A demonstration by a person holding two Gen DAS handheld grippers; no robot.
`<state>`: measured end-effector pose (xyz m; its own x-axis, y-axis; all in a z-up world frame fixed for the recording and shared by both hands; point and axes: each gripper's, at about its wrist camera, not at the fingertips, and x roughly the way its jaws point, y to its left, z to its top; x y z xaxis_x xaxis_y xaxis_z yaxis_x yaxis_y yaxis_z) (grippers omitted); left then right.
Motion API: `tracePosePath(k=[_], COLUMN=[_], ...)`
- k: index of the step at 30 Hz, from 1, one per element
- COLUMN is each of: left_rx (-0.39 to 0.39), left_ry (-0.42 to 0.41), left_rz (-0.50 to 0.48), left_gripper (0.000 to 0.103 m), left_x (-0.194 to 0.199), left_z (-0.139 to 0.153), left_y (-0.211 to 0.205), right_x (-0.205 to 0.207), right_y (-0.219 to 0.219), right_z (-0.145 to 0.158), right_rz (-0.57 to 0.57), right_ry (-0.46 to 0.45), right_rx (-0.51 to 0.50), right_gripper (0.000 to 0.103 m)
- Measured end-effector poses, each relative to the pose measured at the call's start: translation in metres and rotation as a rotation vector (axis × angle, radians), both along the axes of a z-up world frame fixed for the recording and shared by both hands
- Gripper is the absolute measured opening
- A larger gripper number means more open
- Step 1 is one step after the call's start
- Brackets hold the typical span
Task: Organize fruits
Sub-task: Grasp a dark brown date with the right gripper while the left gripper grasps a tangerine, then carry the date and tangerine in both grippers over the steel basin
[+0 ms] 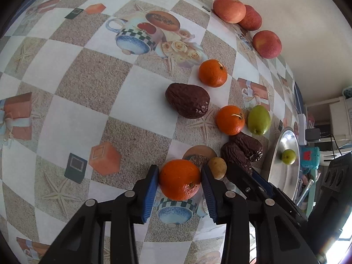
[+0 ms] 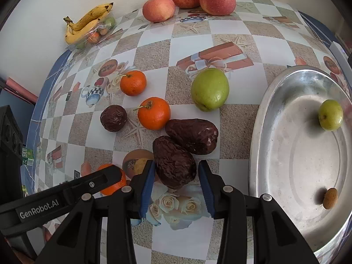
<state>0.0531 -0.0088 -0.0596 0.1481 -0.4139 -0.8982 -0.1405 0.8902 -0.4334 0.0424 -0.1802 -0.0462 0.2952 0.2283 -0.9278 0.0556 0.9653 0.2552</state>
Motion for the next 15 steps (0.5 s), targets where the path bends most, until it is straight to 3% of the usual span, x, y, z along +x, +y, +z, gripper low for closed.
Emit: tracePosePath(k=[4,15], left_rx=[-0.013,0.050], left_ry=[0.002,-0.084], left_rz=[0.023,0.134], left_gripper=[0.041,0.041], left_x=[0.002,0.007], left_z=[-0.001,0.015], left_y=[0.005,0.034], right_x=[-0.001,-0.003], right_y=[-0.002,-0.004], right_z=[0.000,0.011], right_rz=[-0.005,-0.018], right_ry=[0.002,-0.032], right_rx=[0.003,0.011], right_gripper=[0.041,0.040])
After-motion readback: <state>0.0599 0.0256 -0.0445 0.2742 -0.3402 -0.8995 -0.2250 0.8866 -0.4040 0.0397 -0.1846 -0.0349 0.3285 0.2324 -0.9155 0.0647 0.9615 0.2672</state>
